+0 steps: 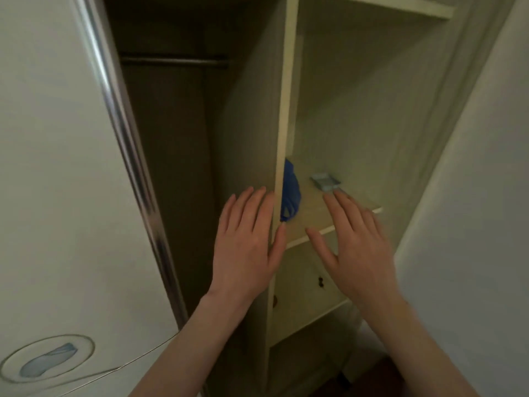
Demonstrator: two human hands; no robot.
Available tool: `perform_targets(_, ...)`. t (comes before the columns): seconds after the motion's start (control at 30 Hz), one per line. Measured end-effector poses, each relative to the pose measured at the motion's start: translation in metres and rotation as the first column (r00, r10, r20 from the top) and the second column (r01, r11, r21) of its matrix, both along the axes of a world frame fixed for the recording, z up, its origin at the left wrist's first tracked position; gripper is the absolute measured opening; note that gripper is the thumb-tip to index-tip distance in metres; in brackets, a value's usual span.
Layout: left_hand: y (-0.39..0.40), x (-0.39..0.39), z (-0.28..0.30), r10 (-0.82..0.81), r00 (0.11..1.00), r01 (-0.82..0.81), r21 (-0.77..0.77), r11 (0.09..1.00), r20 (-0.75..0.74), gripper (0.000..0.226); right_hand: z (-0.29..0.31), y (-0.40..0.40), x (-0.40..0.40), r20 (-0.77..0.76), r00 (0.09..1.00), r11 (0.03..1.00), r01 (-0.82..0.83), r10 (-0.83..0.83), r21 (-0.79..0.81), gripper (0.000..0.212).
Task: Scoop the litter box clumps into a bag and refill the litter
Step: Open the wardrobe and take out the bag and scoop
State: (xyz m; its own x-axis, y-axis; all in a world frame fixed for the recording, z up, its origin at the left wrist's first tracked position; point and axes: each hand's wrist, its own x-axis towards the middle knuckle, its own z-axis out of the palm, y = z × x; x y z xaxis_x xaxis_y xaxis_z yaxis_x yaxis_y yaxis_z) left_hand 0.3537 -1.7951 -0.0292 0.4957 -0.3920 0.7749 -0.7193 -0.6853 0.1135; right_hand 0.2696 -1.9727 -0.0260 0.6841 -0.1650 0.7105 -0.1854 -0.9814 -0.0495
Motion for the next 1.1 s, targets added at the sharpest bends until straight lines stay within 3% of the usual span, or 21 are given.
perform_targets(0.37,-0.102,0.027,-0.019,-0.051,0.992,0.066,0.123,0.990,-0.117,0.048,-0.020,-0.098,0.021,-0.075,0.994,0.993,0.084,-0.078,0.084,0.067)
perform_targets(0.8,-0.177,0.090,-0.050,0.175,0.957,-0.127,0.209,0.970,-0.232,0.045,-0.048,-0.193,0.095,-0.140,0.990,0.992,0.017,0.001,0.125,0.063)
perform_targets(1.1,-0.188,0.128,-0.077,0.342,0.873,-0.275,0.226,0.934,-0.348,0.044,-0.062,-0.221,0.145,-0.150,0.989,0.991,0.024,-0.004,0.134,0.054)
